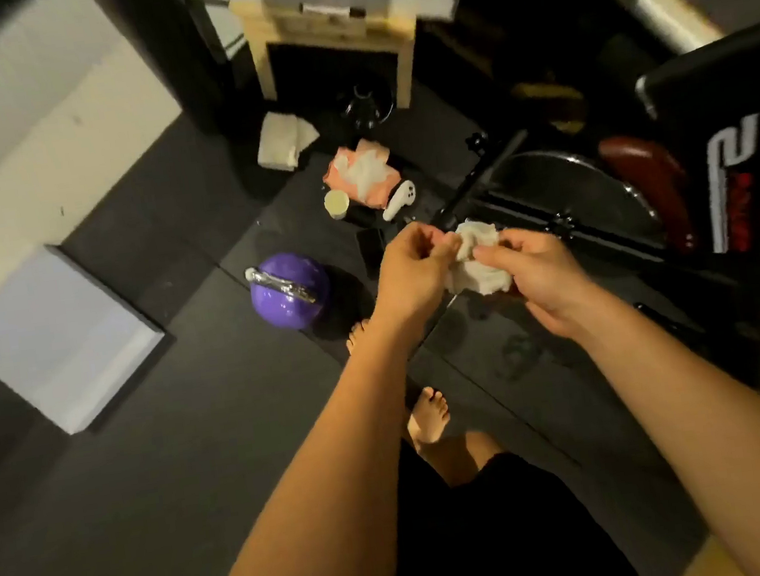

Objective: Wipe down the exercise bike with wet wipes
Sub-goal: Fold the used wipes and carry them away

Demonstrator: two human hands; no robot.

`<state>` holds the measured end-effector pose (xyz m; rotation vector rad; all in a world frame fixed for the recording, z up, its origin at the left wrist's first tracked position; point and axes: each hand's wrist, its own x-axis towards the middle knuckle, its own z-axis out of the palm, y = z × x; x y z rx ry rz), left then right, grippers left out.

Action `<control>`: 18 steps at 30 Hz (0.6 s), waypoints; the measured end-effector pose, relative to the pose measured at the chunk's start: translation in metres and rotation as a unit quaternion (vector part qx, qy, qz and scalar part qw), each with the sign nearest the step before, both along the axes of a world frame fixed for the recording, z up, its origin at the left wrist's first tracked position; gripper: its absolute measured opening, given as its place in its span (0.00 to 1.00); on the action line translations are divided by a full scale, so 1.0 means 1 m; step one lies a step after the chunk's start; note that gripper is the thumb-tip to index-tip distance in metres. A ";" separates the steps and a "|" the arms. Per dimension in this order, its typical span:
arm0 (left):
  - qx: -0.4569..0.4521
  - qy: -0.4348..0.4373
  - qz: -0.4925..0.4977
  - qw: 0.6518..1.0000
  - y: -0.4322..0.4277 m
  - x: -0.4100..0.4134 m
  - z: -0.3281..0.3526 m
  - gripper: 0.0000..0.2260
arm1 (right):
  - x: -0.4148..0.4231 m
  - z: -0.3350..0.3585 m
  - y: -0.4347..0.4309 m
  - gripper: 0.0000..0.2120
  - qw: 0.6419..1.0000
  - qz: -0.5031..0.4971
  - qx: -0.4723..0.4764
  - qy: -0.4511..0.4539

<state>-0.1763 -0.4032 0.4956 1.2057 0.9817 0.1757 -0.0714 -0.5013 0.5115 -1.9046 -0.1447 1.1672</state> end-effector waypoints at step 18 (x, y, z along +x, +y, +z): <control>-0.086 -0.173 -0.358 0.913 -0.169 0.084 0.227 0.08 | -0.052 0.230 -0.223 0.12 0.862 -0.455 0.179 -0.132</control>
